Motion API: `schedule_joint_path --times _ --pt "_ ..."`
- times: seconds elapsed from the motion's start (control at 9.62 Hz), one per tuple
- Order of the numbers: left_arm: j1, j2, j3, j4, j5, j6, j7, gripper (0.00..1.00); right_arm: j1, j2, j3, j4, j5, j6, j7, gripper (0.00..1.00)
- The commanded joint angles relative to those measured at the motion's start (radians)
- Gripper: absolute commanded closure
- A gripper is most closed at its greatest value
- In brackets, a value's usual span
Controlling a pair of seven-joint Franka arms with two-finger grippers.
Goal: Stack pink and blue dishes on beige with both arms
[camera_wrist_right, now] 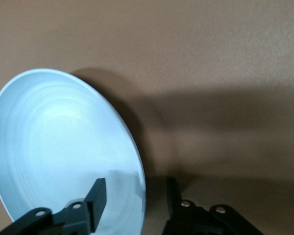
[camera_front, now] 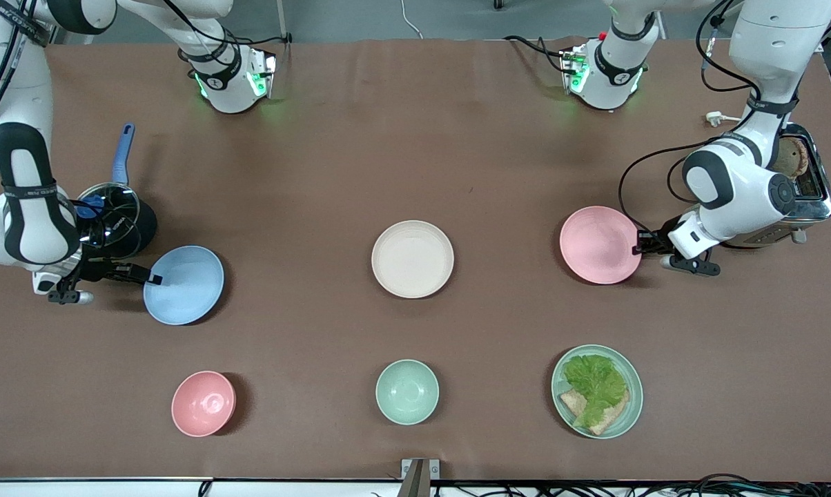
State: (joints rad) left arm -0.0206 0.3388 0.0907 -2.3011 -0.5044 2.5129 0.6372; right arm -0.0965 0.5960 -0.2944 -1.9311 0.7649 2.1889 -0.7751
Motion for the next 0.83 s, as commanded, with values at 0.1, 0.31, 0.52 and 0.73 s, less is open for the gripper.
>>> schedule_joint_path --times 0.1,0.31,0.52,0.73 --pt "0.002 -0.088 0.000 0.026 -0.016 -0.118 0.006 1.00 0.000 -0.015 -0.003 -0.022 0.030 -0.001 -0.013 0.99" --pt "-0.007 -0.156 -0.085 0.072 -0.016 -0.218 -0.118 1.00 0.006 -0.028 -0.008 0.015 0.014 -0.015 0.000 0.99" --pt "-0.009 -0.140 -0.284 0.110 -0.013 -0.204 -0.377 1.00 0.009 -0.063 -0.034 0.085 -0.043 -0.174 0.060 0.99" --pt "0.002 -0.048 -0.478 0.166 0.000 -0.085 -0.638 1.00 0.030 -0.166 -0.019 0.153 -0.220 -0.286 0.312 0.99"
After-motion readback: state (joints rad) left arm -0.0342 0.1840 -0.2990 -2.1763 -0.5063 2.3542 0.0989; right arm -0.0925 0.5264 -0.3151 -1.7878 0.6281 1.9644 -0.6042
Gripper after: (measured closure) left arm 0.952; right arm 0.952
